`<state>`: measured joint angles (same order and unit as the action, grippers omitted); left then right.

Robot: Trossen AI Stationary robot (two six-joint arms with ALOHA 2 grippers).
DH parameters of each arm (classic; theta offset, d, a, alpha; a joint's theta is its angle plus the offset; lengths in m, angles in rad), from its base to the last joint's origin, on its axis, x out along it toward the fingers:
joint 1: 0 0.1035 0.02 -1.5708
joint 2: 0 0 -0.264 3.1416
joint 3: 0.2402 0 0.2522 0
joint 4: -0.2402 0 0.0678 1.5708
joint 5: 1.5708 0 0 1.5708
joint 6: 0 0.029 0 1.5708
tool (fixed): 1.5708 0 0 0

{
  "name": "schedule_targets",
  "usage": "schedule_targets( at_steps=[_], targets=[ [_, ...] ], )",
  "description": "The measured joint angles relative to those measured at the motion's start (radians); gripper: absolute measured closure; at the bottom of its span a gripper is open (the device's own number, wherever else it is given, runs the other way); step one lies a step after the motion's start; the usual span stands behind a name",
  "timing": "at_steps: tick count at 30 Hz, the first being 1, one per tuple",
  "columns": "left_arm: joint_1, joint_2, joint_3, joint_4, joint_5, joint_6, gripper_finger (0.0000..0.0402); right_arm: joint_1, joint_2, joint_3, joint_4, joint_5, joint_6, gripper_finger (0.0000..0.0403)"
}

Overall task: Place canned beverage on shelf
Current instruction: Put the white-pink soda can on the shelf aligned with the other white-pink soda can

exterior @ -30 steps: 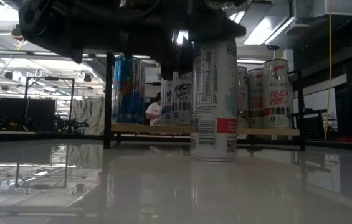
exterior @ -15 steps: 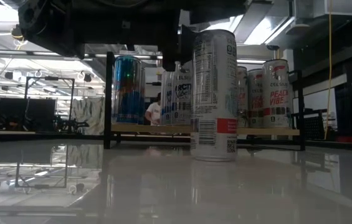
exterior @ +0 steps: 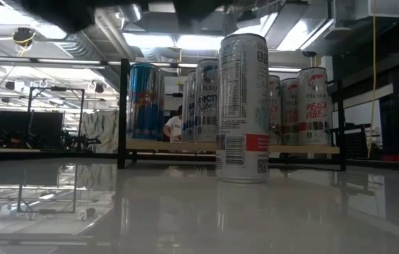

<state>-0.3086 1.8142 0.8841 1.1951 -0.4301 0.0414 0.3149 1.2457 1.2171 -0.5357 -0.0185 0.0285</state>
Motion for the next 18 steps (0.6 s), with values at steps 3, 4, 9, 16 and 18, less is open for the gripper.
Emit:
schedule_targets(
  at_steps=[3, 4, 9, 16, 18],
  targets=[
    [-0.007, -0.095, 0.0, -0.14, 0.001, 0.02, 0.0107, 0.0, -0.017, 0.0, -0.021, 0.0, 0.015, 0.0013],
    [-0.012, -0.127, 0.0, -0.201, 0.002, 0.019, 0.0107, 0.0, -0.017, 0.0, -0.027, 0.002, 0.017, 0.0013],
    [-0.051, -0.3, 0.0, -0.555, 0.002, -0.045, 0.0107, 0.001, 0.011, 0.0, -0.062, 0.008, 0.022, 0.0013],
    [-0.142, -0.454, 0.0, -0.962, 0.025, -0.295, 0.0114, 0.079, 0.08, 0.0, -0.124, 0.109, 0.101, 0.0013],
    [-0.165, -0.457, 0.0, -1.053, 0.051, -0.359, 0.0125, 0.106, 0.098, 0.0, -0.166, 0.183, 0.151, 0.0013]
  ],
)
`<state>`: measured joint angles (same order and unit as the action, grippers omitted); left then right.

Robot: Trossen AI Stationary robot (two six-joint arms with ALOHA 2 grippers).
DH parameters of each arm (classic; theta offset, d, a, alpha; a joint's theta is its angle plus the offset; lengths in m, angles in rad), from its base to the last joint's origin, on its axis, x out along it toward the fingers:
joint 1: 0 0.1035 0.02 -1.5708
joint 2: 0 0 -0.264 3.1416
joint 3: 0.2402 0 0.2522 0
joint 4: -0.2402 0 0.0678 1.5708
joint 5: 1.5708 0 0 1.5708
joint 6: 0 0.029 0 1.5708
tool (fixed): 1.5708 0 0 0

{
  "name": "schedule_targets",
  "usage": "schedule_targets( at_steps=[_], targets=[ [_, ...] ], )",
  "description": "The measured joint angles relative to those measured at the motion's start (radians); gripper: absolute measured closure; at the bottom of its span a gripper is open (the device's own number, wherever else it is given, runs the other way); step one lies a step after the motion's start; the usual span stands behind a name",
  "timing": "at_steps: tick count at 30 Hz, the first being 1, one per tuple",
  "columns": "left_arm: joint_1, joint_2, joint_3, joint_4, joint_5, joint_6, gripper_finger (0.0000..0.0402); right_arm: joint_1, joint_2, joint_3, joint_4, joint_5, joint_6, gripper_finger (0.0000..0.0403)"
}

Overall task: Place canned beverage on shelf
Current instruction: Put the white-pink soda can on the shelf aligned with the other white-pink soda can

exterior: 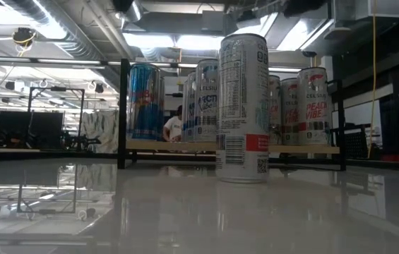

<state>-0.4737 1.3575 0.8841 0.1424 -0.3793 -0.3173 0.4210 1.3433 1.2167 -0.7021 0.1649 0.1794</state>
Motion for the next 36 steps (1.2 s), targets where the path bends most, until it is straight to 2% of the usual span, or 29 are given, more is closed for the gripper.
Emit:
schedule_targets(
  at_steps=[3, 5, 18, 23, 32, 36],
  targets=[
    [-0.029, 0.025, -0.001, -0.087, 0.034, -0.071, 0.0149, 0.036, 0.03, 0.0, -0.028, 0.114, 0.057, 0.0013],
    [-0.039, 0.059, 0.0, -0.098, 0.034, -0.097, 0.0168, 0.047, 0.059, 0.0, -0.026, 0.146, 0.077, 0.0013],
    [0.003, 0.317, 0.0, 0.144, 0.022, -0.101, 0.0266, 0.051, 0.253, -0.001, -0.005, 0.138, 0.108, 0.0013],
    [0.032, 0.371, 0.0, 0.218, 0.021, -0.102, 0.0284, 0.05, 0.274, -0.001, 0.046, 0.139, 0.105, 0.0013],
    [0.079, 0.376, 0.0, 0.26, 0.021, -0.1, 0.029, 0.05, 0.279, -0.001, 0.122, 0.138, 0.103, 0.0013],
    [0.097, 0.376, 0.0, 0.258, 0.023, -0.1, 0.029, 0.05, 0.279, -0.001, 0.122, 0.099, 0.103, 0.0013]
  ],
)
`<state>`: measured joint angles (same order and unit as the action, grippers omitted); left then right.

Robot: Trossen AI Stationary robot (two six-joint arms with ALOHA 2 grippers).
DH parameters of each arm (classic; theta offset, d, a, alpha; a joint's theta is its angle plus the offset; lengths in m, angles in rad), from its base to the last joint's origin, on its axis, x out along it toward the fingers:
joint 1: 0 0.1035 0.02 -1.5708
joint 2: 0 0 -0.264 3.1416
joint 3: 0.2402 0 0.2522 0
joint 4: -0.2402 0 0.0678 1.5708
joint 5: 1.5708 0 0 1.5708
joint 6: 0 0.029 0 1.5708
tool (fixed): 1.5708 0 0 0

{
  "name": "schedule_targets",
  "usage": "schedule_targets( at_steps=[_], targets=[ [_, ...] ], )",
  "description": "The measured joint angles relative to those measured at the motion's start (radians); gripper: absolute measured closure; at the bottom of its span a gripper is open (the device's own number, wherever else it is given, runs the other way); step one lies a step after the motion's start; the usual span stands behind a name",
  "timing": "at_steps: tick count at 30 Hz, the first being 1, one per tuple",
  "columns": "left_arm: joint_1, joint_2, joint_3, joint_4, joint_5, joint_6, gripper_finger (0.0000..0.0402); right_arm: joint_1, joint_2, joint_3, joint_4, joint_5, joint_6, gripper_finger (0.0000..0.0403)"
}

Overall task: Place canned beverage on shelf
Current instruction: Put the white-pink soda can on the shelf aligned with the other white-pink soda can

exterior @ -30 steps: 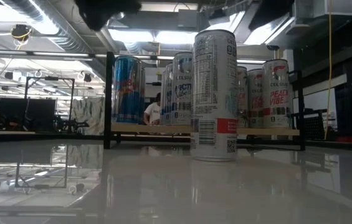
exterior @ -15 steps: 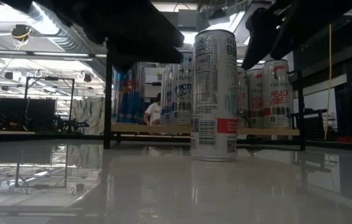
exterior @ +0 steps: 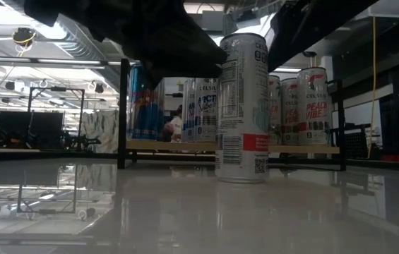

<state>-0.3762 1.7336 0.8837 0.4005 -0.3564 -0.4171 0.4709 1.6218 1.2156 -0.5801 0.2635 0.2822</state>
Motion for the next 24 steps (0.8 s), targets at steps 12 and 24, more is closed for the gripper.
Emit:
schedule_targets(
  at_steps=[12, 24],
  targets=[
    [0.013, 0.0, 0.0, -0.021, -0.07, 0.001, 0.029, 0.001, -0.002, 0.0, 0.0, -0.06, -0.001, 0.0013],
    [0.019, 0.0, 0.0, -0.049, -0.184, 0.008, 0.0289, 0.001, -0.001, 0.0, 0.112, -0.231, -0.111, 0.0013]
  ],
)
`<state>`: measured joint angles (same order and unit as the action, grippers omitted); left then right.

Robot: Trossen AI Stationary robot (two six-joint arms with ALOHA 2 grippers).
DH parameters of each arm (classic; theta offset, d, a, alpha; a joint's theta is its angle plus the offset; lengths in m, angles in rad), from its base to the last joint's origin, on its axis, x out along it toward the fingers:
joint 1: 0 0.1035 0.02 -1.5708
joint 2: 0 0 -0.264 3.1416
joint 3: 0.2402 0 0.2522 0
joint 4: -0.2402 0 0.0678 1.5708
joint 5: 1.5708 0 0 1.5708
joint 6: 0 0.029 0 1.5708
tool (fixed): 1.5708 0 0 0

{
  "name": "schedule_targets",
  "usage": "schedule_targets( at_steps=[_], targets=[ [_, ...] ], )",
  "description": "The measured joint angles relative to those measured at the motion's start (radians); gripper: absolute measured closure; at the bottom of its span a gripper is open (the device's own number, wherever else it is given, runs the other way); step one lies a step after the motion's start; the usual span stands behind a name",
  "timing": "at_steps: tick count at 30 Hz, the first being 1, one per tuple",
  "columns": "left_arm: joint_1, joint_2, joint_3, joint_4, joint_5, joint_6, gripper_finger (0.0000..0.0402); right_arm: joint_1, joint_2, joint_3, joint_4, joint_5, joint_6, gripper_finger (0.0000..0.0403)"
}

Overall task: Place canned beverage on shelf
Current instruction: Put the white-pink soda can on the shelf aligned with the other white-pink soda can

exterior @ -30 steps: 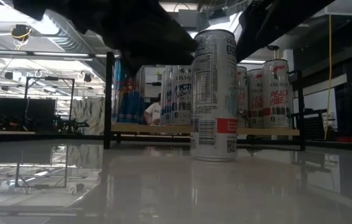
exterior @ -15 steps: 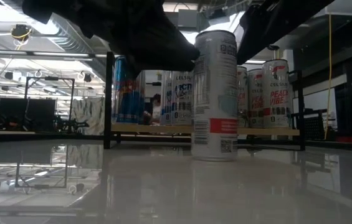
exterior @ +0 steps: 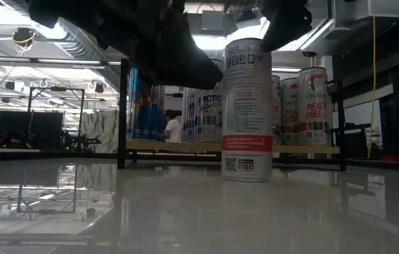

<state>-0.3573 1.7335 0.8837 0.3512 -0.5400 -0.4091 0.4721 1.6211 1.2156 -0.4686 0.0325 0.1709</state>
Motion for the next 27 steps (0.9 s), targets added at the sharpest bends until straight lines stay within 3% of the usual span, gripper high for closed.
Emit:
schedule_targets(
  at_steps=[10, 18, 27],
  targets=[
    [-0.04, -0.019, 0.0, -0.08, 0.05, -0.007, 0.0289, 0.0, -0.02, 0.0, -0.175, -0.043, 0.042, 0.0013],
    [-0.073, -0.019, 0.0, -0.038, 0.101, -0.048, 0.0289, -0.007, -0.018, 0.0, -0.218, 0.224, 0.058, 0.0013],
    [-0.071, -0.012, 0.0, 0.067, 0.095, -0.053, 0.0289, -0.046, -0.016, 0.001, -0.178, 0.245, 0.037, 0.0013]
  ],
)
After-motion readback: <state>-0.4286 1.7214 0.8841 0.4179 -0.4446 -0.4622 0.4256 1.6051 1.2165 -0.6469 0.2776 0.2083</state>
